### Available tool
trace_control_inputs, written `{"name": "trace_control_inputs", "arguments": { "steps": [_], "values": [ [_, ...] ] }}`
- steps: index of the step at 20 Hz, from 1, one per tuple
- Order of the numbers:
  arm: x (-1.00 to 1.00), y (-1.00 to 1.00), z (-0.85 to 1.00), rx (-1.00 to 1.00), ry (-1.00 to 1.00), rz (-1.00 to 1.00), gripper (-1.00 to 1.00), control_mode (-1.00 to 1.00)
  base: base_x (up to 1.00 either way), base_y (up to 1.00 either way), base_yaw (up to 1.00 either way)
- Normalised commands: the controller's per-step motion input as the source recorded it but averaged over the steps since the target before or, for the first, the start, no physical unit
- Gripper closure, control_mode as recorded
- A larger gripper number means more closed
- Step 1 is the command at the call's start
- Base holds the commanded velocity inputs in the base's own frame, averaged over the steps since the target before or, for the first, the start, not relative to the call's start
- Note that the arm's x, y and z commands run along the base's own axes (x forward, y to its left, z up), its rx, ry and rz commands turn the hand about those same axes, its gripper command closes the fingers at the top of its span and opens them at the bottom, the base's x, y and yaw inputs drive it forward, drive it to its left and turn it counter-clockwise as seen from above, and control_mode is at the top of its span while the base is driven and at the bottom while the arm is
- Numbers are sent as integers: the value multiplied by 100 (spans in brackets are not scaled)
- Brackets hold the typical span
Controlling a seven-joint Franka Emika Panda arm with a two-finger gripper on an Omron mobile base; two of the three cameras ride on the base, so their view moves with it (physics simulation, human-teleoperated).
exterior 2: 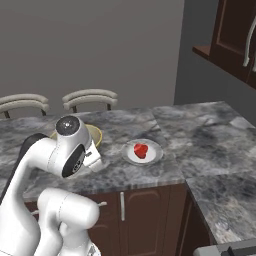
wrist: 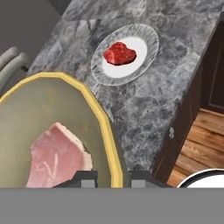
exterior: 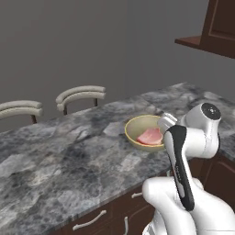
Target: Place one of the steaks on the plate and the other in the bowl. Then place the bowl in the fridge.
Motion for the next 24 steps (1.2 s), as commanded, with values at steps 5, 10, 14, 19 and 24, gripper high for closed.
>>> {"name": "trace_control_inputs", "arguments": {
  "steps": [5, 10, 14, 19, 24],
  "values": [
    [-8, 1, 0, 0, 0, 0, 100, 100, -33, 16, 3],
    [0, 0, 0, 0, 0, 0, 100, 100, -76, 74, 18],
    [0, 0, 0, 0, 0, 0, 100, 100, -53, 100, 34],
    [0, 0, 0, 0, 0, 0, 100, 100, -20, 100, 60],
    [0, 0, 0, 0, 0, 0, 100, 100, -1, 100, 73]
  ]
}}
